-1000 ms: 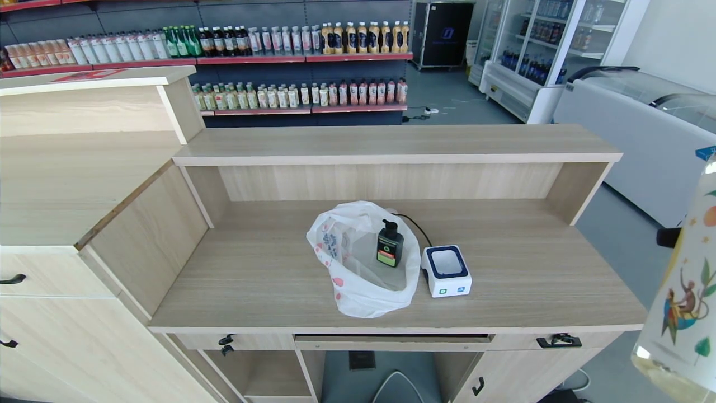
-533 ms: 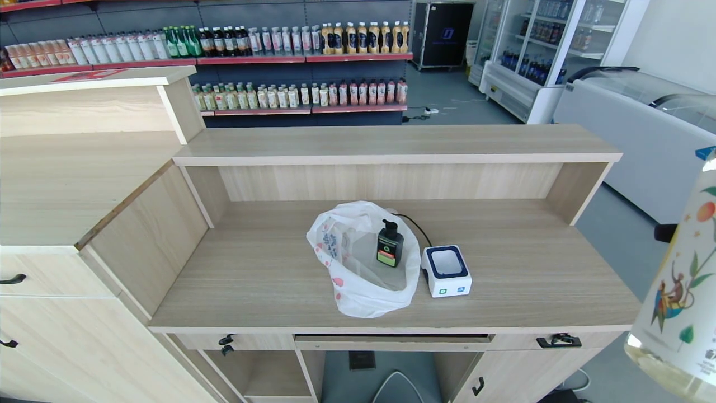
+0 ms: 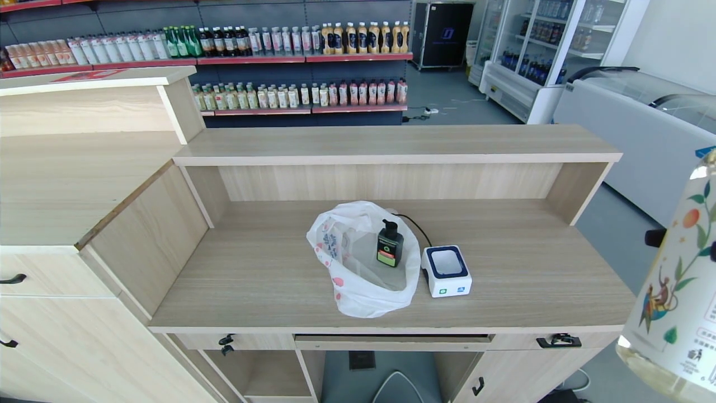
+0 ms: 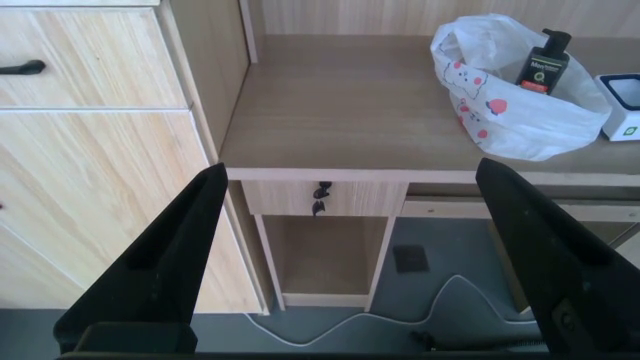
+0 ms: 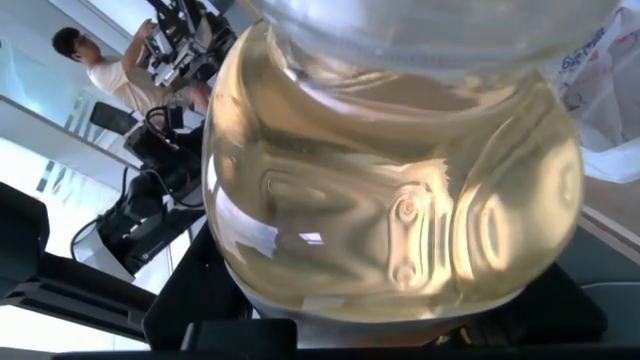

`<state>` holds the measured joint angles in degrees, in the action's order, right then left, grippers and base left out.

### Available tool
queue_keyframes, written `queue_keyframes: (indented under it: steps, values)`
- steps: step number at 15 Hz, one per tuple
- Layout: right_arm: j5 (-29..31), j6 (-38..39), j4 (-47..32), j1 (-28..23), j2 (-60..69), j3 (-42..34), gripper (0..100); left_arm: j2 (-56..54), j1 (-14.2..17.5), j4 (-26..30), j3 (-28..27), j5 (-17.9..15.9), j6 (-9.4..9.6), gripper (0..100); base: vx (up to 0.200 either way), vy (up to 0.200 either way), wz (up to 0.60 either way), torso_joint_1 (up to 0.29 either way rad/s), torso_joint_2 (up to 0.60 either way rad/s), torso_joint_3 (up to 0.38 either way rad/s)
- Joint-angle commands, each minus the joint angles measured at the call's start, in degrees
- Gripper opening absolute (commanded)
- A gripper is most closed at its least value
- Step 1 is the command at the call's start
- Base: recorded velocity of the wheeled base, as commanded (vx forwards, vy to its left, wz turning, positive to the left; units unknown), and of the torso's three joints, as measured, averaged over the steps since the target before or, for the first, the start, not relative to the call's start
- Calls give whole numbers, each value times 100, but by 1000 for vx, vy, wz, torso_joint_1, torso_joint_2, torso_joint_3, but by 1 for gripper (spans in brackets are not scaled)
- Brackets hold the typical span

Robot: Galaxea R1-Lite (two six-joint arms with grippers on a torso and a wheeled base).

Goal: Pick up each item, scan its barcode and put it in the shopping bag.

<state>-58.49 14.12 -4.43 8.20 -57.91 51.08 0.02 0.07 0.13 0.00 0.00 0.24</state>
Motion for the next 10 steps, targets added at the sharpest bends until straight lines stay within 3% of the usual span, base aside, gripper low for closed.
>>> queue_keyframes:
  steps: [1, 10]
  values:
    - [-4, -5, 3, 6, -19, -1, 0, -2, 1, 4, 0, 0, 2, 100, 0, 0, 0, 0, 0, 0]
    - [-4, -14, 3, -3, 42, -10, 0, -2, 1, 4, 0, 0, 2, 100, 0, 0, 0, 0, 0, 0]
